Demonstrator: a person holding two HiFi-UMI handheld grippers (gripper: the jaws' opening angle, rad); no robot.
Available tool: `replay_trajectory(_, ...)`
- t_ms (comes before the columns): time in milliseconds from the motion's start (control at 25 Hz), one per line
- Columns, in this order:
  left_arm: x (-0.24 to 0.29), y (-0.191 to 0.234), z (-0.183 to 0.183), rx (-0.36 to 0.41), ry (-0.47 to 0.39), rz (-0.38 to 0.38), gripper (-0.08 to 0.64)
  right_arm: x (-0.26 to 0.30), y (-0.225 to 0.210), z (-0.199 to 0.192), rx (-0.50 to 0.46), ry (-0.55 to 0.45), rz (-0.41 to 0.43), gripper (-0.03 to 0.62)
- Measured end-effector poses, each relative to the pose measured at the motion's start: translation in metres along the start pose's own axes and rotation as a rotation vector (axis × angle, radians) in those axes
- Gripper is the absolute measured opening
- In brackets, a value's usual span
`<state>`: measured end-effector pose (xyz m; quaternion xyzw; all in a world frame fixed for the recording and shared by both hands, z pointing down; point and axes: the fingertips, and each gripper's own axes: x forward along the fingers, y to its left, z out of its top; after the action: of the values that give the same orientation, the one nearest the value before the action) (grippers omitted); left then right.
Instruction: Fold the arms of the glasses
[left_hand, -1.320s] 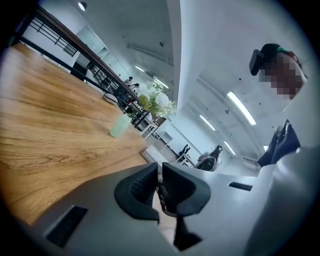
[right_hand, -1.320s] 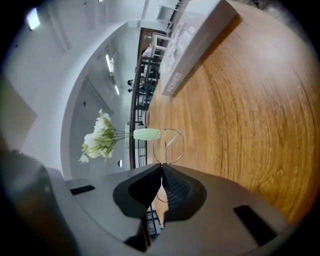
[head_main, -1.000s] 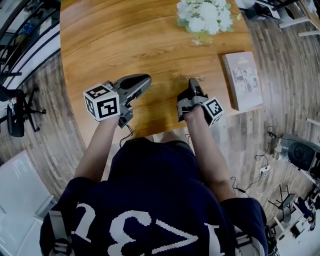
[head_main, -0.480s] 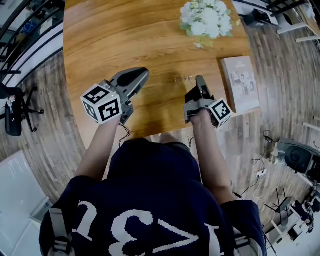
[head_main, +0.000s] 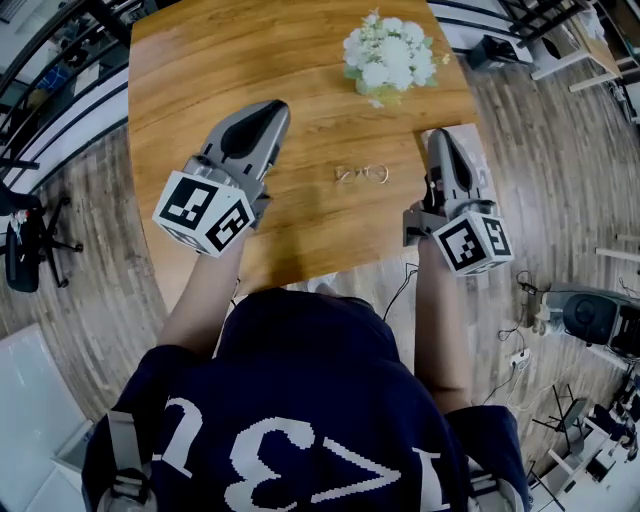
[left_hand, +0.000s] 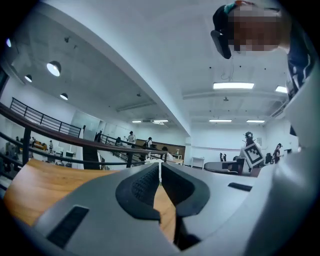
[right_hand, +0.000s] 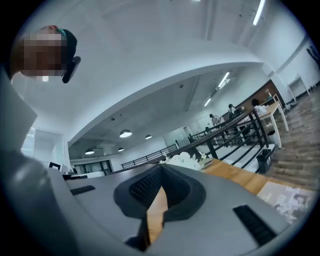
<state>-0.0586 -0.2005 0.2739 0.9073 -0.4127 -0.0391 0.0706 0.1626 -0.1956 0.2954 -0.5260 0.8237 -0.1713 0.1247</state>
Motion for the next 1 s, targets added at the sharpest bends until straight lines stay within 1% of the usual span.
replay_trajectory(40, 0.000, 0.000, 0.009, 0.018, -0.020, 0.011, 0.026, -0.002, 0.004, 0.009, -0.024, -0.011, 0.003, 0.025)
replay_trajectory(160, -0.004, 0.002, 0.034, 0.061, -0.068, 0.051, 0.025, -0.008, 0.015, 0.027, -0.049, -0.044, 0.005, 0.025)
replay_trajectory(320, -0.010, 0.001, 0.051, 0.094, -0.102, 0.081, 0.025, -0.015, 0.025, 0.035, -0.102, -0.064, 0.007, 0.025)
replay_trajectory(400, -0.010, 0.000, 0.054, 0.103, -0.106, 0.086, 0.025, -0.017, 0.028, 0.038, -0.106, -0.072, 0.010, 0.025)
replay_trajectory(520, -0.010, -0.003, 0.054, 0.111, -0.105, 0.091, 0.025, -0.016, 0.030, 0.043, -0.083, -0.087, 0.009, 0.025)
replay_trajectory(680, -0.014, -0.005, 0.054, 0.125, -0.103, 0.100, 0.025, -0.014, 0.036, 0.049, -0.101, -0.096, 0.007, 0.025)
replay_trajectory(840, -0.019, -0.005, 0.054, 0.137, -0.099, 0.117, 0.025, -0.014, 0.042, 0.057, -0.152, -0.110, 0.006, 0.025)
replay_trajectory(1000, -0.023, -0.007, 0.059, 0.162, -0.103, 0.124, 0.025, -0.020, 0.048, 0.072, -0.228, -0.165, -0.030, 0.025)
